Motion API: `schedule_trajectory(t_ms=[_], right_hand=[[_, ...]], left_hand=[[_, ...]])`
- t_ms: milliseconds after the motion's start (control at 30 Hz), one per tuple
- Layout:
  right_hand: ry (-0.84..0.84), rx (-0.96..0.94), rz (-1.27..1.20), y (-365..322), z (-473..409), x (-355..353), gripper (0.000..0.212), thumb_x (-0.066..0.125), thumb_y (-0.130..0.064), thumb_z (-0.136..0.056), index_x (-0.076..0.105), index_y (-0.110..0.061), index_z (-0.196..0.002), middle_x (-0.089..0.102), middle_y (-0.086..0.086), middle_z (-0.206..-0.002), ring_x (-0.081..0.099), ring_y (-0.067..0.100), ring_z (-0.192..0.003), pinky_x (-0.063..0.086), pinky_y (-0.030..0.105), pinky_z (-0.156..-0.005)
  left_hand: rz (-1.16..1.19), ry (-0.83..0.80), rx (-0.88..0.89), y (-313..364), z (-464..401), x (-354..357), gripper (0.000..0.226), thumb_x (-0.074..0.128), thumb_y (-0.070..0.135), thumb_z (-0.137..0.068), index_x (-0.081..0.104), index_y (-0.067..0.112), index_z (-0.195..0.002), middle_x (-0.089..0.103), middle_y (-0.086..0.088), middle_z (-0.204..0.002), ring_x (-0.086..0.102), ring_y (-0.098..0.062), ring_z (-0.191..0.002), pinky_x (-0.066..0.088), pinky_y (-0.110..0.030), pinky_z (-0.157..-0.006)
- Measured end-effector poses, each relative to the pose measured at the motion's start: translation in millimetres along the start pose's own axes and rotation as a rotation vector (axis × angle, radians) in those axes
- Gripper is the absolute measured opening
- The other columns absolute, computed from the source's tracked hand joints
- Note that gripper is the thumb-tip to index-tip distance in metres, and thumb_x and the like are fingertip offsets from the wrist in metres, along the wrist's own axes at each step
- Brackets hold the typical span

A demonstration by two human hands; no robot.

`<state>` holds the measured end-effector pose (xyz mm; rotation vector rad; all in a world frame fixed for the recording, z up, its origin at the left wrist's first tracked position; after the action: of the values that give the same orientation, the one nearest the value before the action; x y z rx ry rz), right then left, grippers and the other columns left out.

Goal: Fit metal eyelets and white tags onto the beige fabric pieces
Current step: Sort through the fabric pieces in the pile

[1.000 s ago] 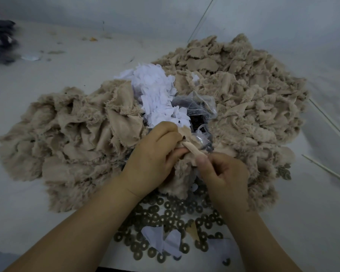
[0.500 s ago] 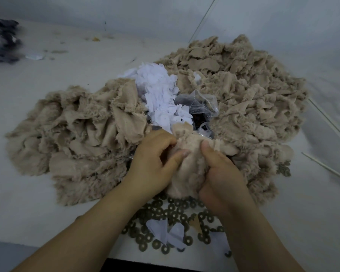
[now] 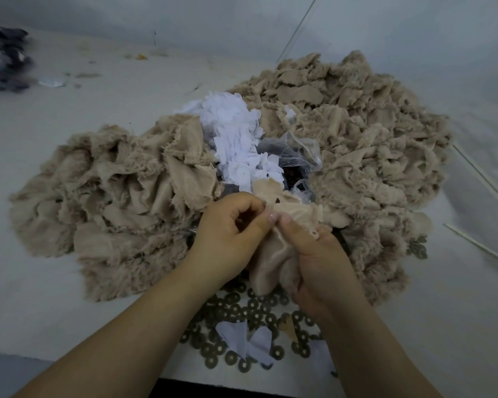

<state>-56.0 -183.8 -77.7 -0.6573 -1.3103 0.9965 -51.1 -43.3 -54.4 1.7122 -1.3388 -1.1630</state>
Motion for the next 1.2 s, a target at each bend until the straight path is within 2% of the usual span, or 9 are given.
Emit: schedule_trajectory(t_ms=[133, 200, 300, 400, 500, 667, 767, 1000, 1200], right_hand=[[0.022, 0.036, 0.032, -3.9, 2.6, 1.6, 0.04, 0.072, -0.035, -0.084, 0.072, -0.006, -0.112, 0.071, 0.022, -0.114, 0.066, 0.038, -0.111, 0.045, 0.057, -0.105], [0.082, -0.022, 0.147, -10.7, 2.0, -2.4, 0.032, 0.067, -0.038, -0.09, 0.076, -0.009, -0.099, 0.074, 0.017, -0.103, 0.071, 0.033, -0.098, 0.055, 0.051, -0.09], [0.296, -0.227, 0.599, -28.3, -1.5, -19.8, 0.034, 0.055, -0.023, -0.098, 0.073, -0.016, -0.07, 0.069, 0.0, -0.066, 0.062, 0.013, -0.058, 0.051, 0.031, -0.057], [0.287, -0.247, 1.258, -40.8, -5.3, -31.7, 0.023, 0.066, -0.02, -0.09, 0.073, -0.025, -0.068, 0.069, -0.007, -0.06, 0.063, 0.01, -0.054, 0.05, 0.018, -0.053], [0.09, -0.26, 1.399, -34.2, -6.9, -23.4, 0.012, 0.073, -0.012, -0.085, 0.08, -0.022, -0.086, 0.064, -0.02, -0.069, 0.055, -0.01, -0.059, 0.042, -0.001, -0.059], [0.106, -0.299, 1.572, -16.3, -21.5, -5.9, 0.019, 0.061, -0.007, -0.09, 0.075, -0.011, -0.101, 0.072, 0.009, -0.097, 0.065, 0.026, -0.092, 0.042, 0.027, -0.075], [0.243, -0.176, 1.643, -20.2, -31.2, -10.9, 0.018, 0.059, -0.014, -0.092, 0.073, -0.011, -0.103, 0.071, 0.011, -0.104, 0.064, 0.029, -0.1, 0.044, 0.028, -0.08], [0.092, 0.069, 1.744, -26.0, -38.2, -15.6, 0.028, 0.054, -0.013, -0.097, 0.069, 0.001, -0.116, 0.067, 0.018, -0.118, 0.061, 0.026, -0.11, 0.042, 0.023, -0.081], [0.283, -0.276, 1.601, -33.3, -20.1, -35.2, 0.017, 0.064, 0.0, -0.084, 0.076, -0.008, -0.093, 0.068, 0.006, -0.087, 0.055, 0.017, -0.07, 0.037, 0.021, -0.063]], left_hand=[[0.001, 0.055, -0.055, -2.9, -2.9, -3.0, 0.019, 0.068, 0.008, -0.09, 0.069, 0.015, -0.073, 0.061, 0.011, -0.059, 0.053, 0.002, -0.053, 0.043, -0.014, -0.051], [0.044, 0.094, -0.109, -5.7, -5.6, -12.7, 0.021, 0.068, 0.012, -0.091, 0.069, 0.02, -0.071, 0.062, 0.006, -0.057, 0.054, -0.005, -0.05, 0.046, -0.021, -0.047], [0.113, 0.163, -0.136, -10.0, -11.7, -34.4, 0.021, 0.067, 0.015, -0.092, 0.072, 0.021, -0.072, 0.065, -0.002, -0.06, 0.056, -0.01, -0.053, 0.049, -0.023, -0.049], [0.151, 0.174, -0.132, -12.3, -14.4, -48.2, 0.022, 0.067, 0.017, -0.091, 0.073, 0.025, -0.071, 0.066, 0.002, -0.062, 0.058, -0.009, -0.055, 0.05, -0.022, -0.05], [0.134, 0.162, -0.147, -15.1, -13.7, -48.3, 0.021, 0.067, 0.015, -0.09, 0.073, 0.022, -0.072, 0.066, -0.003, -0.062, 0.057, -0.011, -0.056, 0.05, -0.022, -0.051], [0.129, 0.116, -0.136, -13.1, -9.3, -41.2, 0.02, 0.065, 0.007, -0.091, 0.07, 0.013, -0.072, 0.064, -0.013, -0.061, 0.056, -0.013, -0.054, 0.048, -0.023, -0.049], [0.138, 0.105, -0.143, -12.4, -7.0, -41.2, 0.02, 0.065, 0.005, -0.091, 0.069, 0.009, -0.072, 0.063, -0.003, -0.058, 0.055, -0.011, -0.052, 0.048, -0.022, -0.048], [0.159, 0.157, -0.171, -12.7, -7.8, -43.1, 0.019, 0.065, 0.006, -0.091, 0.068, 0.009, -0.072, 0.064, 0.001, -0.057, 0.056, -0.008, -0.051, 0.048, -0.019, -0.048], [0.164, 0.15, -0.17, -12.3, -7.2, -40.2, 0.019, 0.065, 0.007, -0.09, 0.068, 0.008, -0.072, 0.062, 0.002, -0.054, 0.055, -0.007, -0.048, 0.046, -0.021, -0.044]])
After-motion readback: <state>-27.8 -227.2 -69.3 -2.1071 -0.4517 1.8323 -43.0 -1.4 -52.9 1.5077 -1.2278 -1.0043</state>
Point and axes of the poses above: each hand's wrist, its own z-axis away from the middle knuckle, its own x-axis out of the palm, y = z × x, the point moved 1 cm from there along -z, towards the middle knuckle
